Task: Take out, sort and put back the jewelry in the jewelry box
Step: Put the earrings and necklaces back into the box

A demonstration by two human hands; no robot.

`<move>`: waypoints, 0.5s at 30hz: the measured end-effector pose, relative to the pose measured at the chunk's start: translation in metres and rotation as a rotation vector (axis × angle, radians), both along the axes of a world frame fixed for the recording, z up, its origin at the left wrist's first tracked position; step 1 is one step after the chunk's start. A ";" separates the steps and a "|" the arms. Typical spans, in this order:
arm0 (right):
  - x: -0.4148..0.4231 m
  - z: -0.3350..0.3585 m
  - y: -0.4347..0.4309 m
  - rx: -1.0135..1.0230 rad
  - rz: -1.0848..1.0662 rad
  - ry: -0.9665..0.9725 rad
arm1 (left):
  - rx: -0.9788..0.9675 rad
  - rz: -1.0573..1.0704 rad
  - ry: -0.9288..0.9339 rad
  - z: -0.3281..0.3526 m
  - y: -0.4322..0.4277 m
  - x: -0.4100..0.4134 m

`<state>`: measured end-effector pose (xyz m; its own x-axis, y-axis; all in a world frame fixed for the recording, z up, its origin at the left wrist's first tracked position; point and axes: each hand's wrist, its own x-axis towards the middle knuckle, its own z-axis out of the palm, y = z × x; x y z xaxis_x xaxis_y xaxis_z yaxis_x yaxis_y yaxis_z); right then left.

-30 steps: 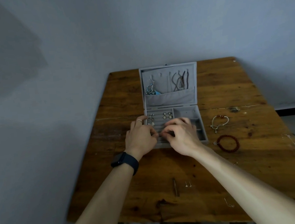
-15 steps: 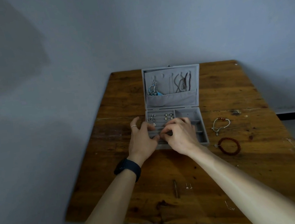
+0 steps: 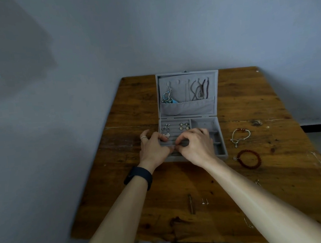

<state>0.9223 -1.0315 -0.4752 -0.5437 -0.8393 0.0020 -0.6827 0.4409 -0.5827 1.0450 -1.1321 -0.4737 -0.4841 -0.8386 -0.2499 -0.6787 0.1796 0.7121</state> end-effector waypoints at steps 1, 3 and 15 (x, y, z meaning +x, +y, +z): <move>0.000 0.000 0.000 0.000 -0.002 0.003 | -0.005 0.003 0.002 0.000 0.000 0.000; -0.001 -0.001 0.000 0.000 -0.001 0.014 | -0.016 0.005 0.004 0.000 0.001 -0.001; -0.002 0.005 0.069 -0.237 -0.058 0.017 | -0.060 0.018 0.194 0.009 0.041 0.036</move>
<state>0.9207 -0.9622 -0.4701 -0.5889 -0.7818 0.2049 -0.6710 0.3316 -0.6632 1.0811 -1.0912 -0.4645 -0.5033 -0.8580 -0.1027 -0.5336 0.2151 0.8180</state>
